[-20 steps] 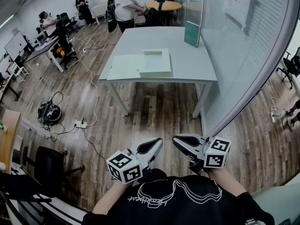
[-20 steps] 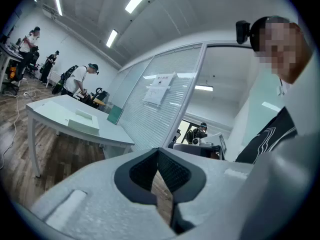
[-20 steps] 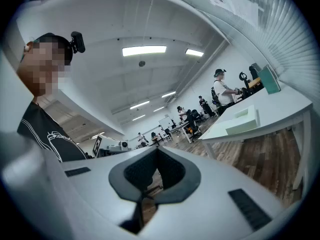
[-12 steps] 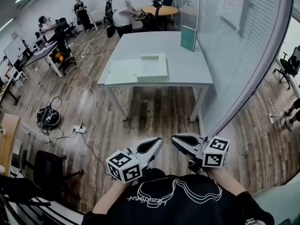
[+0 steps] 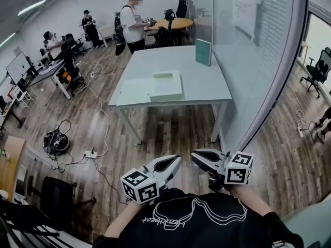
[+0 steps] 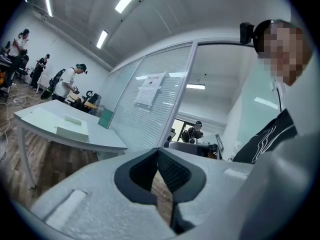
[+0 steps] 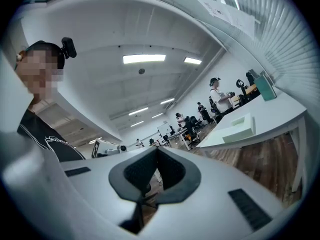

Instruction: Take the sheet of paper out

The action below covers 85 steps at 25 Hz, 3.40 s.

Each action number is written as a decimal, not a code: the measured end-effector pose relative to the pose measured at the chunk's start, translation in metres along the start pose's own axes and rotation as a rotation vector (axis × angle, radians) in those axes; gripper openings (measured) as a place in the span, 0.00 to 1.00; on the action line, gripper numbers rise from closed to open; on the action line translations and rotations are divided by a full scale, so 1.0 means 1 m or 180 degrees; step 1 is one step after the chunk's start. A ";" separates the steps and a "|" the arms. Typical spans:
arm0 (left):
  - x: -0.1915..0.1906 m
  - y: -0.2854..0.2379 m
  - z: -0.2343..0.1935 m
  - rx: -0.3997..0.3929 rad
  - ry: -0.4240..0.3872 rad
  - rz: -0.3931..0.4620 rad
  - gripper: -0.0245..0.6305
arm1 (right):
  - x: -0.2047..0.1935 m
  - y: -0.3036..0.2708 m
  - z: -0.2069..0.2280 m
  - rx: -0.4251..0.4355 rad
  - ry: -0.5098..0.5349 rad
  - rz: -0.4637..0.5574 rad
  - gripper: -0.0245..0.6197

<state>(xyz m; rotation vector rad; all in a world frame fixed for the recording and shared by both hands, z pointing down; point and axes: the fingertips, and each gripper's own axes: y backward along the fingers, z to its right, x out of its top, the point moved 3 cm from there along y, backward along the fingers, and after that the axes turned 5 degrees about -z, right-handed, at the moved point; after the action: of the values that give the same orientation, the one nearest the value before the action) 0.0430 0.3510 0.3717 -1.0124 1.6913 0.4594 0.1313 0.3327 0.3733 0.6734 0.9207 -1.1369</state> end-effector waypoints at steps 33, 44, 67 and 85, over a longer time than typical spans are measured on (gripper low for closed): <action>0.039 -0.074 -0.178 0.0052 0.0610 -0.0083 0.06 | 0.046 -0.082 0.149 -0.0108 -0.0301 0.0007 0.05; 0.116 -0.127 -0.336 -0.0253 0.0815 -0.0222 0.06 | 0.117 -0.186 0.278 -0.0269 -0.0393 0.0020 0.05; 0.170 -0.180 -0.483 -0.0261 0.0918 -0.0190 0.14 | 0.173 -0.266 0.398 -0.0371 -0.0401 -0.0062 0.05; 0.175 -0.256 -0.636 0.0531 0.1040 -0.0521 0.31 | 0.208 -0.303 0.544 -0.0330 -0.0718 -0.0281 0.05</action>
<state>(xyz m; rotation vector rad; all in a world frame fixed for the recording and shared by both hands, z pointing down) -0.1385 -0.3233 0.4884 -1.1361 1.8791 0.0443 0.0155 -0.3087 0.4517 0.4139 0.8164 -1.2076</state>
